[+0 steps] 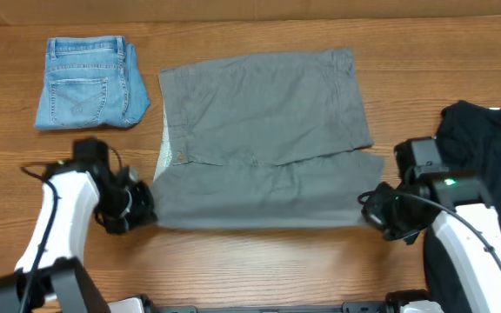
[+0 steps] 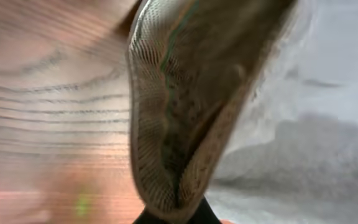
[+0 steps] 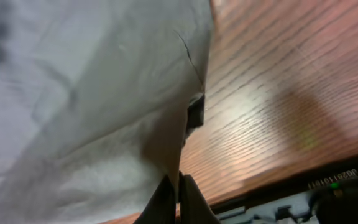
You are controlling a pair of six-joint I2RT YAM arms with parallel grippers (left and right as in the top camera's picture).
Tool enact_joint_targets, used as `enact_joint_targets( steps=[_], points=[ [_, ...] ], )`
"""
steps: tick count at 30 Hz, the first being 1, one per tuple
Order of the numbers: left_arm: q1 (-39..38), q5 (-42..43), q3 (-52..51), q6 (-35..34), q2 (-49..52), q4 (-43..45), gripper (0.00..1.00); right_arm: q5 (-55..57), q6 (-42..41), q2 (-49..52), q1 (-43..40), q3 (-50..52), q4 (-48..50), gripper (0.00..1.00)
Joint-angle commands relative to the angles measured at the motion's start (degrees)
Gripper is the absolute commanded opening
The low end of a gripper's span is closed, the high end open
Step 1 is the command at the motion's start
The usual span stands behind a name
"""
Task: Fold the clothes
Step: 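Lift the bottom edge with both grippers and fold it up over the top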
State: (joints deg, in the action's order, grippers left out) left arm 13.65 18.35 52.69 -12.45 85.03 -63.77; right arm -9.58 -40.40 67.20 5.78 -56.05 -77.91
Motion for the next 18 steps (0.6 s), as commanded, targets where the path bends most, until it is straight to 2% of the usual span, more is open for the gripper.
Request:
enact_joint_targets(
  steps=[1, 6, 7, 11, 18],
  points=[
    [0.6, -2.4, 8.1, 1.6, -5.9, -4.5, 0.04, 4.6, 0.4, -2.9, 0.2, -10.5, -4.2, 0.04],
    [0.6, -8.7, 15.4, 1.3, -13.4, -13.3, 0.04, 6.2, 0.4, -3.7, 0.2, -23.3, -12.4, 0.04],
    [0.6, -11.5, 18.0, 1.2, -16.4, -17.0, 0.04, 6.8, 0.4, -3.7, 0.2, -28.8, -15.6, 0.04],
    [0.6, -17.1, 22.4, 0.0, -21.6, -21.4, 0.04, 7.0, 0.3, -3.7, 0.2, -37.7, -18.7, 0.04],
    [0.6, -16.9, 23.9, -0.7, -24.8, -20.7, 0.04, 11.0, -0.1, -1.5, 0.2, -39.5, -14.4, 0.04]
  ],
)
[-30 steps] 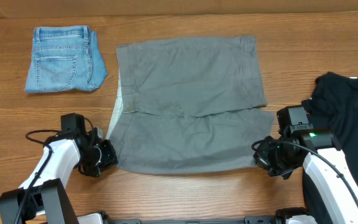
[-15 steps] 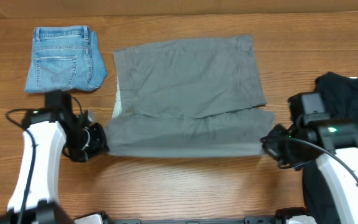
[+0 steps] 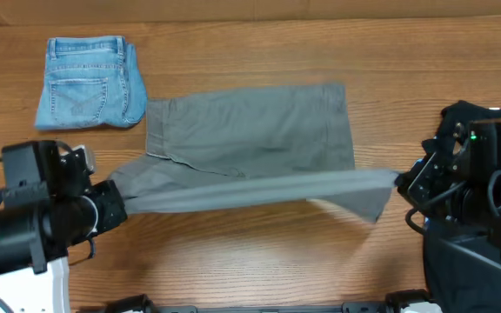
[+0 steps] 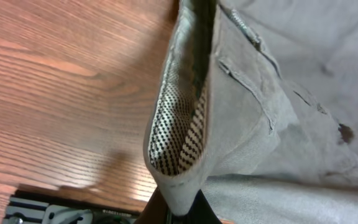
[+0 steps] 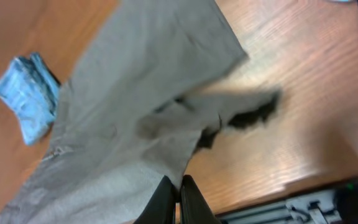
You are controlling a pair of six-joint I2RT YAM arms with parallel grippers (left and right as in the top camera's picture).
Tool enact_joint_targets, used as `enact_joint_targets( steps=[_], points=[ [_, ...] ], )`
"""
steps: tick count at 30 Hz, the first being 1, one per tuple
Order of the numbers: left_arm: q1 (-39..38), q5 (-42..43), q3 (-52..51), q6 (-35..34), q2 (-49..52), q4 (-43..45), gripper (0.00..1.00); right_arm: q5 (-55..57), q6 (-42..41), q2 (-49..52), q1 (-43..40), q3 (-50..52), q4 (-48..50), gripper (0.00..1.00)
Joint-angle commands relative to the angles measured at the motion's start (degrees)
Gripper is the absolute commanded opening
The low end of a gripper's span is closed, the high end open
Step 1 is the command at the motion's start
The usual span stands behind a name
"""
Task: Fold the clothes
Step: 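Lift the bottom edge with both grippers and fold it up over the top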
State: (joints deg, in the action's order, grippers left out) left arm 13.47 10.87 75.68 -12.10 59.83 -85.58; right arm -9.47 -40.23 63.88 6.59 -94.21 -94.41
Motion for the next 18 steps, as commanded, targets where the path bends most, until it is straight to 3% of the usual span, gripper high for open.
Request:
enact_joint_targets(
  steps=[1, 11, 18],
  points=[
    [0.7, -9.4, 0.8, -1.0, 0.7, 1.5, 0.04, 11.8, -0.3, 2.8, -0.6, -1.4, 2.8, 0.04],
    [-2.6, -5.9, -3.1, -1.0, 11.1, 12.4, 0.04, 16.5, -0.2, 19.0, -0.6, -1.4, 11.5, 0.04],
    [-6.6, -6.4, -3.1, -0.7, 21.0, 25.5, 0.04, 17.0, -0.2, 27.2, -1.0, -1.4, 21.0, 0.04]
  ],
)
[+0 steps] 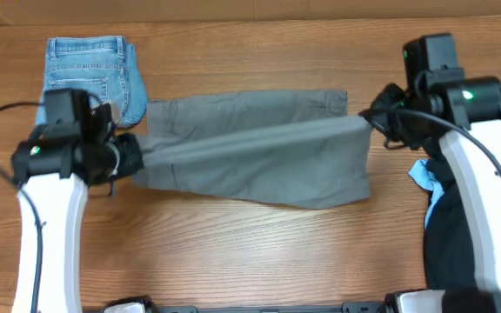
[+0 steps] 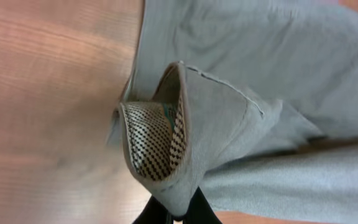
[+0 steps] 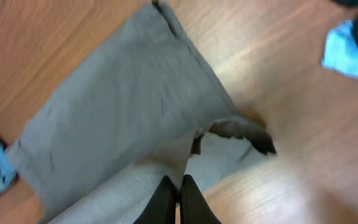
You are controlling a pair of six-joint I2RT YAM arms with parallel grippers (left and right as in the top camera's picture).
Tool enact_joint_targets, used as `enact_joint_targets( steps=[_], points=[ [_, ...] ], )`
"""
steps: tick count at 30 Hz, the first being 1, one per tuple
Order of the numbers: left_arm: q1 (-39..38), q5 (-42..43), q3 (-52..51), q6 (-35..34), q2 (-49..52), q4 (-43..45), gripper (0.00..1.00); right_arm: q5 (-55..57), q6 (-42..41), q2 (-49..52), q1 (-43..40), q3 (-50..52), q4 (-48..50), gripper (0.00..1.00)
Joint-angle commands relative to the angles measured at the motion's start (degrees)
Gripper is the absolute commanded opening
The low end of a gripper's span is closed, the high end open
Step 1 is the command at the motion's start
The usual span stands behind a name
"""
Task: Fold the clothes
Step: 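Lift the bottom edge with both grippers and fold it up over the top, then lower the folded edge onto the shorts' top edge and release both grippers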
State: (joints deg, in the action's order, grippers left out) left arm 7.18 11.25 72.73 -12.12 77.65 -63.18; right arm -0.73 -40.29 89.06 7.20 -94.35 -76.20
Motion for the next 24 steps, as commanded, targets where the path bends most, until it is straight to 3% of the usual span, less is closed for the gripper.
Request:
enact_joint_targets(
  steps=[1, 12, 20, 21, 22, 24],
  points=[
    [-0.7, -6.8, -0.1, -0.7, 4.7, 5.4, 0.04, 8.3, -0.2, 2.9, -1.8, -1.2, 4.3, 0.04],
    [-1.3, -6.7, -0.1, -0.8, 18.9, 29.0, 0.04, 8.2, -0.2, 14.9, -4.2, -1.2, 23.4, 0.04],
    [-2.1, -6.5, -0.1, -0.8, 24.5, 33.6, 0.09, 7.8, -0.2, 20.0, -4.2, -1.2, 27.2, 0.04],
    [-2.3, -6.5, -0.1, -0.8, 25.0, 33.7, 0.12, 7.8, -0.2, 20.2, -4.2, -1.2, 27.4, 0.09],
    [-2.5, -6.5, -0.1, -0.8, 25.4, 33.7, 0.15, 7.8, -0.1, 20.4, -4.2, -1.2, 27.8, 0.22],
    [-2.8, -6.6, -0.1, -0.8, 25.9, 33.6, 0.35, 7.8, 1.2, 20.7, -4.3, -1.2, 28.4, 0.75]
  ],
)
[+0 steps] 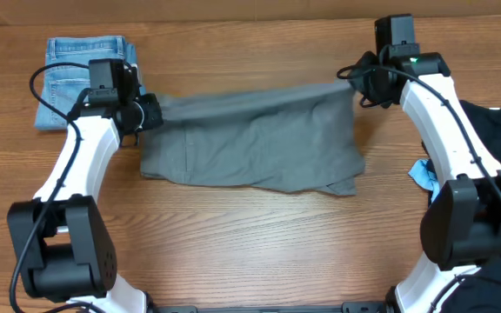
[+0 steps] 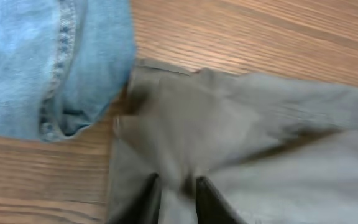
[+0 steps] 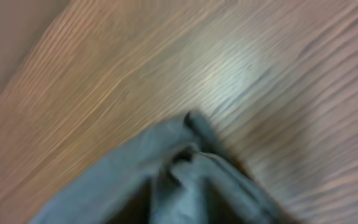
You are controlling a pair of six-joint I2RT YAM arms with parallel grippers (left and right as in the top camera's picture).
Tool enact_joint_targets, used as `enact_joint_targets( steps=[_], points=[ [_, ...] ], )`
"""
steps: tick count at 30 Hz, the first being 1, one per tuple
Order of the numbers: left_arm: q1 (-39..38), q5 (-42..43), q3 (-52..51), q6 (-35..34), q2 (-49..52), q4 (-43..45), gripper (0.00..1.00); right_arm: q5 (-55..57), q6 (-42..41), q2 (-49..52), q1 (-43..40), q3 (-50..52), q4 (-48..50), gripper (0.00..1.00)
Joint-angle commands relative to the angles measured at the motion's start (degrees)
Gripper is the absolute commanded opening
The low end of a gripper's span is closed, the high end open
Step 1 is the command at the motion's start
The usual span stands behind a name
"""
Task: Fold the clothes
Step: 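Lower the folded edge onto the shorts' top edge and release both grippers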
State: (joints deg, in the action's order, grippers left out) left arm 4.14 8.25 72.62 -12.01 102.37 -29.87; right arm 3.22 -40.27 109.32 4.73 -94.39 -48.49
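Observation:
The grey shorts [image 1: 250, 139] lie folded in half lengthwise on the wooden table [image 1: 250, 252], front layer laid over the back. My left gripper [image 1: 149, 113] sits at their far left corner, fingers parted with the cloth [image 2: 260, 137] lying loose between them [image 2: 178, 200]. At the far right corner is my right gripper [image 1: 355, 85]; in the blurred right wrist view its fingers also stand apart [image 3: 182, 200] over a bunched corner of grey fabric [image 3: 188, 158].
Folded blue jeans [image 1: 63, 78] lie at the back left, touching the shorts' corner [image 2: 42, 68]. A black garment is heaped at the right edge, with a small light-blue cloth [image 1: 420, 172] beside it.
Both grippers moved to the far edge of the shorts and came down to the table. The lifted front edge now lies on the back edge, and both sets of fingers have parted.
The shorts lay flat with both grippers shut on the near corners. Then the near edge hung lifted and stretched between the arms, then was over the middle of the shorts. Now it lies at the far edge, the shorts halved, the fingers parted.

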Motion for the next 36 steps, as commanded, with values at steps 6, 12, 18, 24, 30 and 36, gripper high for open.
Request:
enact_joint_targets(
  steps=[6, 12, 18, 24, 30, 36],
  points=[
    [1.2, -3.9, 0.7, -0.1, 0.3, -3.9, 0.63, 3.6, 5.0, -0.3, -4.4, -1.3, -5.8, 0.93],
    [2.8, -4.0, 1.1, 1.9, -0.3, -16.1, 0.64, -2.5, 7.3, -0.2, -8.4, -0.8, -20.5, 0.88],
    [2.3, -3.7, -2.2, 4.3, 2.5, -18.6, 0.66, -11.4, 18.0, 0.0, -7.6, 6.6, -22.1, 0.71],
    [2.2, 1.9, -3.4, 5.3, 5.4, -18.1, 0.48, -11.9, 17.7, 0.0, -5.6, 18.9, -13.6, 0.67],
    [2.2, 1.9, -3.4, 8.0, 5.7, -18.1, 0.04, -11.9, 17.8, 0.0, -5.7, 23.7, -6.8, 0.7],
    [3.2, 3.1, -1.5, 8.0, 5.6, -20.1, 0.04, -13.0, 17.9, 0.0, -5.7, 23.8, -3.6, 0.13]
  ],
)
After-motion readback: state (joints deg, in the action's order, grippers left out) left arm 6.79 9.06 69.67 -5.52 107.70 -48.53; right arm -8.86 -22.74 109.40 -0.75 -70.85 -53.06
